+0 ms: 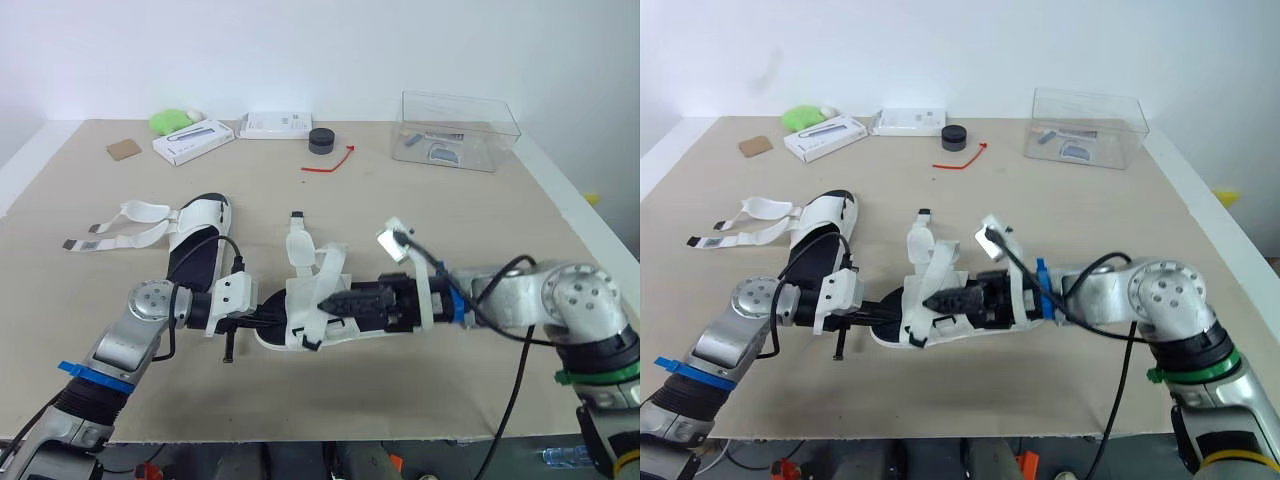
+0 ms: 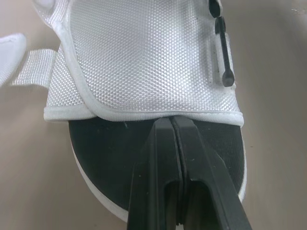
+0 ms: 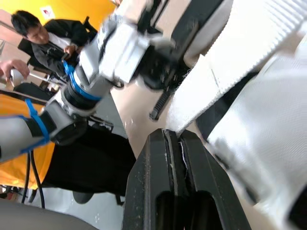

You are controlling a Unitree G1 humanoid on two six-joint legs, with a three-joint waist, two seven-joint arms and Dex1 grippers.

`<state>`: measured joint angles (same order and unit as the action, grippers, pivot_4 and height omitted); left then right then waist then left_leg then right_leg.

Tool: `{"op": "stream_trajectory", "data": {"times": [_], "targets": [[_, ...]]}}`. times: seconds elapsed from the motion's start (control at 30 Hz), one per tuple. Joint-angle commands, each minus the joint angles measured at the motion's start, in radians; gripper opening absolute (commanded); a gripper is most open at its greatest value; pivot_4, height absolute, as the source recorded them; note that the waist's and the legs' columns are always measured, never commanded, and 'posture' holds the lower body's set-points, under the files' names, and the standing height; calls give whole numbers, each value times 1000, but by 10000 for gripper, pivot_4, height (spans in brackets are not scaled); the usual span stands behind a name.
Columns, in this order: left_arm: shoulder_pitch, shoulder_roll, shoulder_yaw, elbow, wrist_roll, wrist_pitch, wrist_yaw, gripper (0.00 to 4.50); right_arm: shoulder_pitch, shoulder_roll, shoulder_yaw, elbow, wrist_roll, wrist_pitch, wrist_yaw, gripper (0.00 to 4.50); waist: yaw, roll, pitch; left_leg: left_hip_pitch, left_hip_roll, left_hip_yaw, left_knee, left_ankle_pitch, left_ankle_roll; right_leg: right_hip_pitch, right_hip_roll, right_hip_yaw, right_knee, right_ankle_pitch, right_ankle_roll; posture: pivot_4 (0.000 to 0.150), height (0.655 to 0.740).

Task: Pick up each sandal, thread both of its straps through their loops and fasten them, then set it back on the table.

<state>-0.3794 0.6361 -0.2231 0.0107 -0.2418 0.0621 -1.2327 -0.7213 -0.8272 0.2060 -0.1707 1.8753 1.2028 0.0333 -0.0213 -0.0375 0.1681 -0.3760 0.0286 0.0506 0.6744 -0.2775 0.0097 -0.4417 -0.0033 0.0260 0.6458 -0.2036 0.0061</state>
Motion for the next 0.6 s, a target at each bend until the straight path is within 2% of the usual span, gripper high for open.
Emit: {"op": "stream_trajectory", "data": {"times": [0.03, 0.27, 0.6], "targets": [[-6, -6, -6, 9, 22, -7, 10, 0, -60, -4, -33, 86, -99, 51, 95, 782, 0, 0, 0, 0, 0, 0, 0, 0, 0, 0, 0, 0, 0, 0, 0, 1500, 7400], [4, -20, -18, -6, 25, -9, 16, 0, -139, 45, -37, 251, -324, 149, 248, 782, 1, 0, 0, -2, -1, 0, 0, -1, 1, 0, -2, 0, -1, 0, 0, 1500, 7400], [16, -20, -14, -12, 29, -4, 21, 0, -166, 62, -21, 254, -582, 238, 464, 782, 1, 0, 0, -2, -2, 0, 0, -1, 2, -1, -3, -1, -1, 0, 1, 1500, 7400]]}}
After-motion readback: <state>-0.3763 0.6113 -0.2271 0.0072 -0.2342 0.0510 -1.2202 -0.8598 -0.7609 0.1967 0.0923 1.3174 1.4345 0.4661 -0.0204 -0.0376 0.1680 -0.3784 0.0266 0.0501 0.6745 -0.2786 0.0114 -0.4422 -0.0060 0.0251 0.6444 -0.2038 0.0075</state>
